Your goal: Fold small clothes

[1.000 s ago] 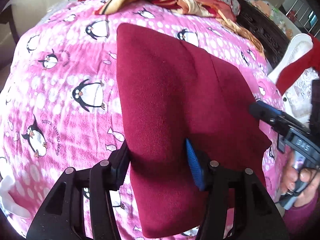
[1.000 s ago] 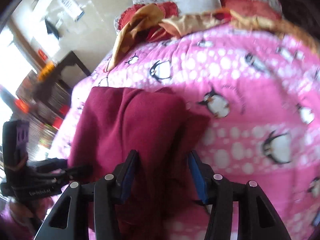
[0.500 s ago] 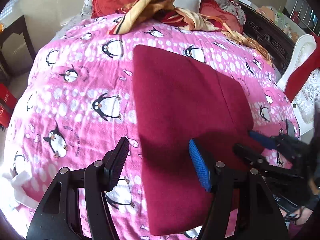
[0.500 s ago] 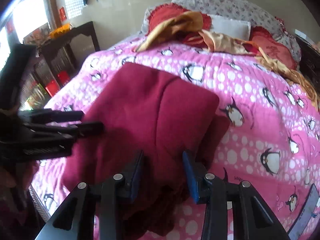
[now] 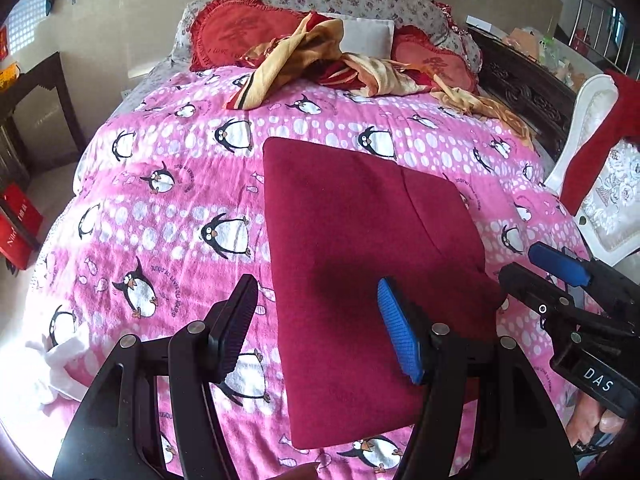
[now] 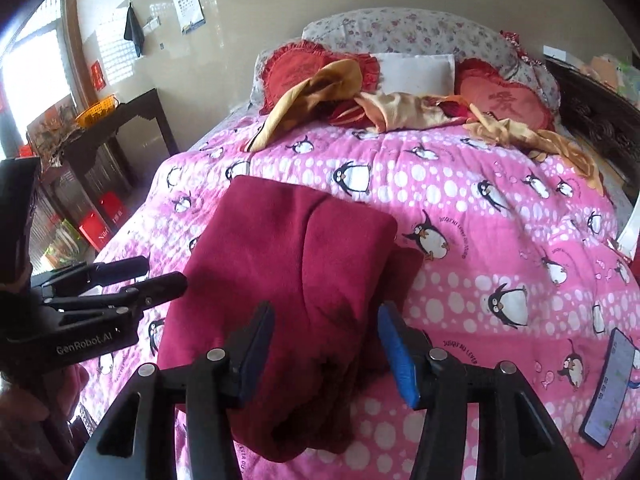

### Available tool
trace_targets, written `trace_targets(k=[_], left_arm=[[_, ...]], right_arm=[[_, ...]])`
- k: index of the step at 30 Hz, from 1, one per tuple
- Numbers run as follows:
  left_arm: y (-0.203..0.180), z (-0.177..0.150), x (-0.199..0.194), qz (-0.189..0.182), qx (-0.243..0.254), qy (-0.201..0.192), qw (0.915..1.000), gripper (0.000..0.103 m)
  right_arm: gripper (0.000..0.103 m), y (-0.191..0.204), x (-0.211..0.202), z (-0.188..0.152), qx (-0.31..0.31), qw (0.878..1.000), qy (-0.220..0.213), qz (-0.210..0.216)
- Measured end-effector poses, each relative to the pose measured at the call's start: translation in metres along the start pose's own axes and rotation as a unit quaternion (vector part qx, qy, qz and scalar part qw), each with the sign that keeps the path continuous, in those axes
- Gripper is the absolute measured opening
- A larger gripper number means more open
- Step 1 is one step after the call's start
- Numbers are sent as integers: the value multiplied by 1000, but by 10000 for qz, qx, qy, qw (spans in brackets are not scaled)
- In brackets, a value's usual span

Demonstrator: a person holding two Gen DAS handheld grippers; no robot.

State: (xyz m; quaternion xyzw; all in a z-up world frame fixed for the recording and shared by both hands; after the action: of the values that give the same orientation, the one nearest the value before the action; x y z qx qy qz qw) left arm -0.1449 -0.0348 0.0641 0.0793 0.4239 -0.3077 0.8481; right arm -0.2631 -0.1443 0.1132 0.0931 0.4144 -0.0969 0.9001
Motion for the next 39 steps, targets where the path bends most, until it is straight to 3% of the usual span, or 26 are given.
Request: trace_targets(k=[5,17,39], left_arm=[[-1,3,-10,48,9,-182,9998,63],[2,0,-9,108,-66,-207,9997,63],[5,-3,3,60,-164,-141,9997,63]], right_arm=[[65,7,-7,7,10,9997,-108,-224],[68,1,1,4,321,9987,13,-386],[72,2,18,-1,359,9977,227,-531]])
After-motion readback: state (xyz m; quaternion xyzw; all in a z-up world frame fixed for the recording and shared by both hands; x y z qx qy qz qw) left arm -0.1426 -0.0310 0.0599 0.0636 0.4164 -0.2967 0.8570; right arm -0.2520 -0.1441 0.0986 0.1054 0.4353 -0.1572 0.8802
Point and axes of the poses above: each gripper's, at about its wrist camera, not at the fingertips, and x roughly the way its jaws point, y to its left, z to its top, the point moved 9 cm from there along x, roughly the way its jaws point, and after that the axes turned 1 degree about -y, right-handed, at the moved point
